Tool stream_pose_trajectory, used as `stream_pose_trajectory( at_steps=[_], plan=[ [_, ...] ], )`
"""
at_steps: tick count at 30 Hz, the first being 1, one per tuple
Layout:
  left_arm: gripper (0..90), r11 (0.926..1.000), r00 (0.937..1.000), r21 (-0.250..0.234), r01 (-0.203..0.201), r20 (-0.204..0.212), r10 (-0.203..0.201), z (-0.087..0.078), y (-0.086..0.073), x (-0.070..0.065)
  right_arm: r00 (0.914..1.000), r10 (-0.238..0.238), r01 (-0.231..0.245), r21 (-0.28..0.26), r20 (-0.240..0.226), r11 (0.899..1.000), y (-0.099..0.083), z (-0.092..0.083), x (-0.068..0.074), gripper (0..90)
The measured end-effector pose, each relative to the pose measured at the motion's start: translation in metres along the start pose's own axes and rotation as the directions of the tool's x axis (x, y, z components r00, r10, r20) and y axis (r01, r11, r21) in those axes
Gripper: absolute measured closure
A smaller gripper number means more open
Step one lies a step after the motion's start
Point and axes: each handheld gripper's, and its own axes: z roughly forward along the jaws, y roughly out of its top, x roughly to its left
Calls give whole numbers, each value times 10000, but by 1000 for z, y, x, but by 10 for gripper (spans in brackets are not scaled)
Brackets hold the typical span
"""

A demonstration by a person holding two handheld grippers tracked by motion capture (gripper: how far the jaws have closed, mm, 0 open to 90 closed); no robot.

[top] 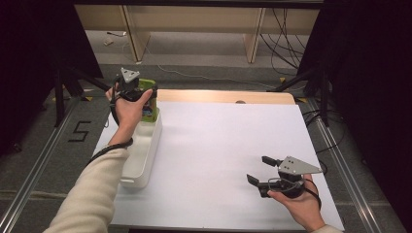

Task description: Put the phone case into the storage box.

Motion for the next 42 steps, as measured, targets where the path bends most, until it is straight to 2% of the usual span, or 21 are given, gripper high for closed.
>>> stream_pose_trajectory(
  at_steps=[42],
  plan=[
    [157,9989,9999,476,-4,121,-2,11,-11,1,10000,-6,6,14,-15,10000,0,0,0,166]
  ],
)
